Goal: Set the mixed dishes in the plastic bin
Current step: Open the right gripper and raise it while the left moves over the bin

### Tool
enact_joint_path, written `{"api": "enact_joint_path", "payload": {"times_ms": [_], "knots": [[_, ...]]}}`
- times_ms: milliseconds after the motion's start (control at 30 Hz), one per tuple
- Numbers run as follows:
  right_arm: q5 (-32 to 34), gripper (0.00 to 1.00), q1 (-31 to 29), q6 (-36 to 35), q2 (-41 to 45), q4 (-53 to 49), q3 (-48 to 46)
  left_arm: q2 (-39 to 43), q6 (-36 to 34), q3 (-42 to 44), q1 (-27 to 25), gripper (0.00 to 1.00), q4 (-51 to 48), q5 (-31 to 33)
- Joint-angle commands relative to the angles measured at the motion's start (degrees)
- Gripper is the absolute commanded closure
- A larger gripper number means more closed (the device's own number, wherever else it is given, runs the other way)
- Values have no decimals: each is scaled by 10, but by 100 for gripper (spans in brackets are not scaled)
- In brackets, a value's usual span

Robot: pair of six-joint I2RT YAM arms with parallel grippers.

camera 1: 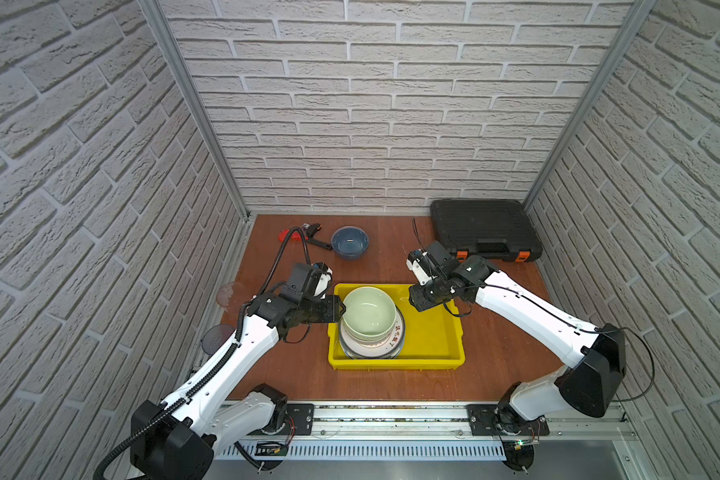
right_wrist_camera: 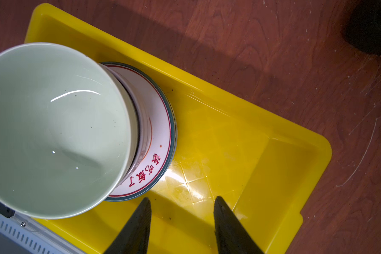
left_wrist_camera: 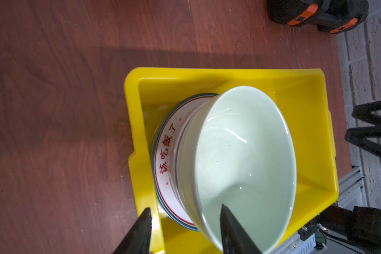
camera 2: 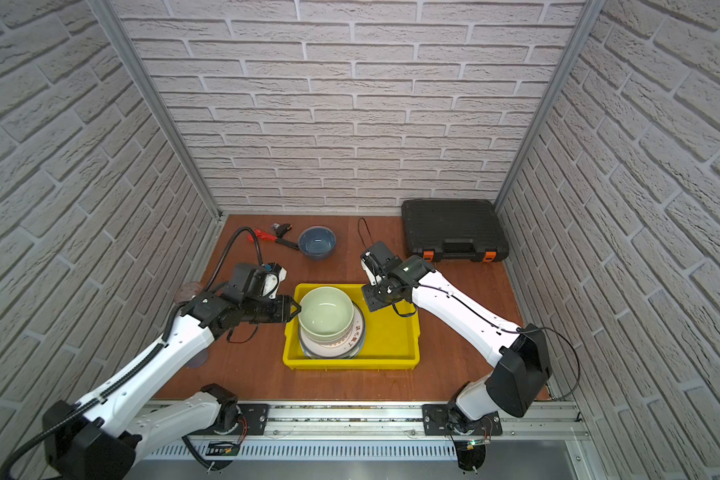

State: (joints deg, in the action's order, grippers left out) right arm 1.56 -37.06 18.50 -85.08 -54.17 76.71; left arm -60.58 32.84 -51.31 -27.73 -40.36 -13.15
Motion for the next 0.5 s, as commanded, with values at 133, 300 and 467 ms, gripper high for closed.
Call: {"api": "enact_joint_path", "payload": {"times_ms": [133, 300, 467], "knots": [[-11, 51, 3, 9, 20, 33, -7, -8, 14, 10, -8, 59, 7, 3], [-13, 51, 4, 10, 23, 38, -12, -16, 15, 18, -8, 63, 7, 11], [-13, 51, 5, 10, 28, 39, -17, -20, 17, 22, -9, 63, 10, 15]]}}
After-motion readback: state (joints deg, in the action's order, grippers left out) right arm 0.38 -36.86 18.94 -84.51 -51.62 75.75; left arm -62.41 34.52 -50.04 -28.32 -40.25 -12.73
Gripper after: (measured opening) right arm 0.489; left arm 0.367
